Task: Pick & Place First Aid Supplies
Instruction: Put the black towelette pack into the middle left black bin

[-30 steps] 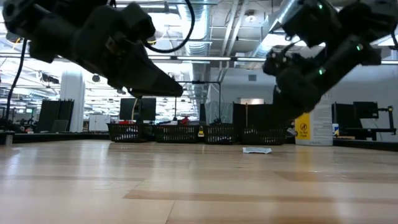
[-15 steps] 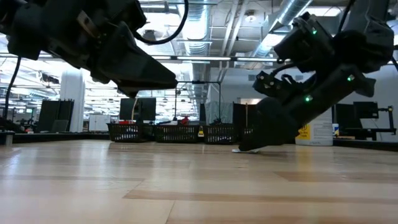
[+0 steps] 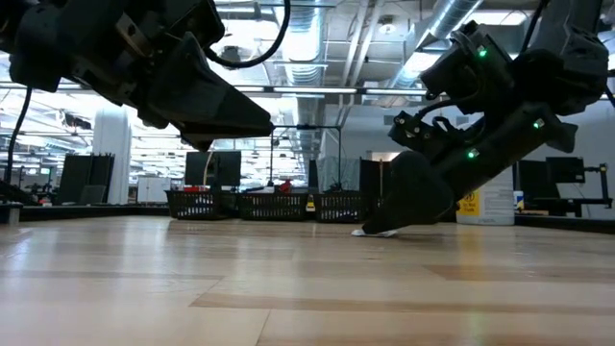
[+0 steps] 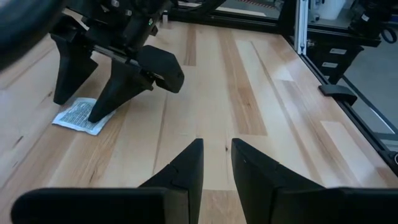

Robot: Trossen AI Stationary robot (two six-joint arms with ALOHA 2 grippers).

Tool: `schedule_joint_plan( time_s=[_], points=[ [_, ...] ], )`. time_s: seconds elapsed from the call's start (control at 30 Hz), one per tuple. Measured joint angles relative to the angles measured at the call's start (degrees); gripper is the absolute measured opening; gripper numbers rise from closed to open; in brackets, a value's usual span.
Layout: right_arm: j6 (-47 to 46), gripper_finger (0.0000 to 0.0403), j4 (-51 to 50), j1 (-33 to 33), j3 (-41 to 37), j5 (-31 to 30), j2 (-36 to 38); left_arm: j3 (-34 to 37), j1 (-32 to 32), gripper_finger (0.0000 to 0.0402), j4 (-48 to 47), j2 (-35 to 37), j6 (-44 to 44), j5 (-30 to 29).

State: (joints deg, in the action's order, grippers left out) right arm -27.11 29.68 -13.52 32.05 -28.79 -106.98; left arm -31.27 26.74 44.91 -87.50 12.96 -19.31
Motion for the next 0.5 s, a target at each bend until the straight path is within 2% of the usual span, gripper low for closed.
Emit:
schedule_joint_plan(
  time_s=[0.17,0.5],
  points=[
    [0.0,0.0227,0.1,0.0,0.0,0.5,0.0,0.0,0.0,0.0083,0.0,0.0,0.8,0.0],
    [0.9,0.0063,0.8,0.1,0.0,0.6,-0.1,0.0,0.0,0.0083,0.0,0.0,0.9,-0.8]
  ],
)
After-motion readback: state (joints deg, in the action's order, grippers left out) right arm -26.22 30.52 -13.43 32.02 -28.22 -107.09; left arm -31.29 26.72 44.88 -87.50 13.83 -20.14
